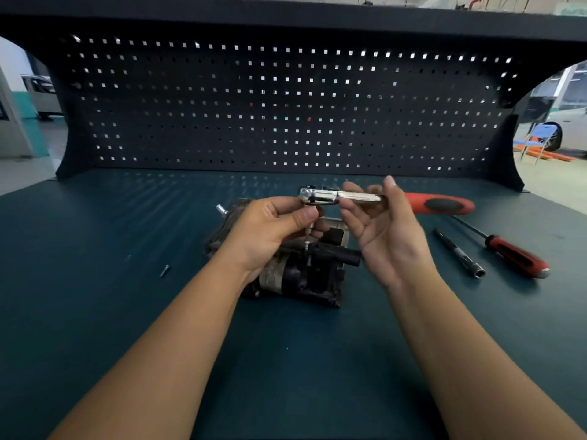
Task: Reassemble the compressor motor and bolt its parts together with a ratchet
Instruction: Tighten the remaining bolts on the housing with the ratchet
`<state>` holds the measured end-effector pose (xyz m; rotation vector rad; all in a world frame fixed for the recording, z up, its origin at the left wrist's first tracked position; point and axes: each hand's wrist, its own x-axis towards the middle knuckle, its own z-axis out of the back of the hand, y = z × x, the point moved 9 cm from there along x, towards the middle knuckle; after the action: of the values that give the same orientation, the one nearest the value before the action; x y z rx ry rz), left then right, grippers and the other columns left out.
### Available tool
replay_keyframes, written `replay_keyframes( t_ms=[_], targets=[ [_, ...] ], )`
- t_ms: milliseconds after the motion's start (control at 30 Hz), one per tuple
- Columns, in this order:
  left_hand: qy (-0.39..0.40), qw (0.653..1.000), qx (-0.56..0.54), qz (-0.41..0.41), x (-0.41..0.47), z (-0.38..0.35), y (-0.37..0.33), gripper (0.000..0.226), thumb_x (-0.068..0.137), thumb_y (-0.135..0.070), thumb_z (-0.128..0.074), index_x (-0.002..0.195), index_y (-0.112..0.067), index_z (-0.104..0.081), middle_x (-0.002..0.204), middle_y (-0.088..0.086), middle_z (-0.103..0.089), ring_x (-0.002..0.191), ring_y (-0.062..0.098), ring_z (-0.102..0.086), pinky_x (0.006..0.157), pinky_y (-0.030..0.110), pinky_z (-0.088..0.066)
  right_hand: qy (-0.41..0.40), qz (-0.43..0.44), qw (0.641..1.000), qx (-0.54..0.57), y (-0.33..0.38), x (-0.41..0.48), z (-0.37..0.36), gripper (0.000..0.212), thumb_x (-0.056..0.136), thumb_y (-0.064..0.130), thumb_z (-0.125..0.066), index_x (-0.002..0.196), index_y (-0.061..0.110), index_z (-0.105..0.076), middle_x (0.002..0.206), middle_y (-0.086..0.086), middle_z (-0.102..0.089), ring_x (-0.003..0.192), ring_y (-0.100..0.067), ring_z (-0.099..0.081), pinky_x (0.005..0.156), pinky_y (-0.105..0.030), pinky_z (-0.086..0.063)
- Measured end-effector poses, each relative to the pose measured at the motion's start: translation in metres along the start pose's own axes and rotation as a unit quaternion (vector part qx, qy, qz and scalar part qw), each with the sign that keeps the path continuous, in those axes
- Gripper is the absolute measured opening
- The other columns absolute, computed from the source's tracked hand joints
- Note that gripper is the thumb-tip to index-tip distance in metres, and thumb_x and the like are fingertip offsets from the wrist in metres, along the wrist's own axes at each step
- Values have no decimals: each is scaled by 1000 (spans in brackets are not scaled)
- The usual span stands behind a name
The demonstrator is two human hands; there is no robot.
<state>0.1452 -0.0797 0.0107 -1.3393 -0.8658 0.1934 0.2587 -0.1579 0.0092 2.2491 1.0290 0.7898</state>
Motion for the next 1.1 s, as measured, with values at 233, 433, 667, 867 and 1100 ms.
replay_keyframes(
  t_ms=[233, 433, 667, 867, 1100],
  targets=[
    [25, 1000, 12, -4, -2, -1, -5, 18, 73, -24, -66, 87, -18, -76, 89, 6, -74, 84, 21, -70, 82, 32, -57, 37, 270, 948, -164, 33, -28, -21, 18, 88, 12, -45, 74, 16, -54, 75, -11, -70, 61, -31, -68, 60, -35, -56],
    [8, 990, 136, -42, -4, -14, -11, 26, 89, -19, -60, 68, -32, -70, 63, -21, -67, 61, -10, -61, 58, 7, -43, 87, 482, 769, -411, 37, -76, -62, 14, 86, 15, -48, 77, 24, -55, 83, 6, -66, 74, -17, -67, 64, -38, -55],
    [50, 991, 117, -33, -5, -21, -8, 27, 99, -16, -42, 84, -25, -62, 66, -20, -68, 67, -10, -63, 64, 3, -44, -1, 55, 997, -45, 10, -8, -9, 32, 102, 25, -38, 79, 4, -49, 75, -14, -72, 57, -23, -69, 51, -25, -55],
    [73, 991, 108, -22, -3, -20, -3, 21, 90, -34, -45, 99, -26, -62, 87, -17, -72, 87, -3, -66, 80, 11, -47, 36, 85, 995, -43, 12, -10, -14, 27, 100, 14, -34, 79, 4, -47, 76, -12, -71, 54, -21, -68, 50, -25, -54],
    [31, 981, 190, -27, -1, -17, -2, 18, 93, -33, -47, 97, -32, -65, 95, -14, -72, 96, 2, -65, 90, 31, -50, 105, 442, 838, -302, 38, -62, -51, 34, 89, 15, -44, 84, 43, -61, 81, 11, -70, 62, -23, -69, 61, -35, -56]
  ],
)
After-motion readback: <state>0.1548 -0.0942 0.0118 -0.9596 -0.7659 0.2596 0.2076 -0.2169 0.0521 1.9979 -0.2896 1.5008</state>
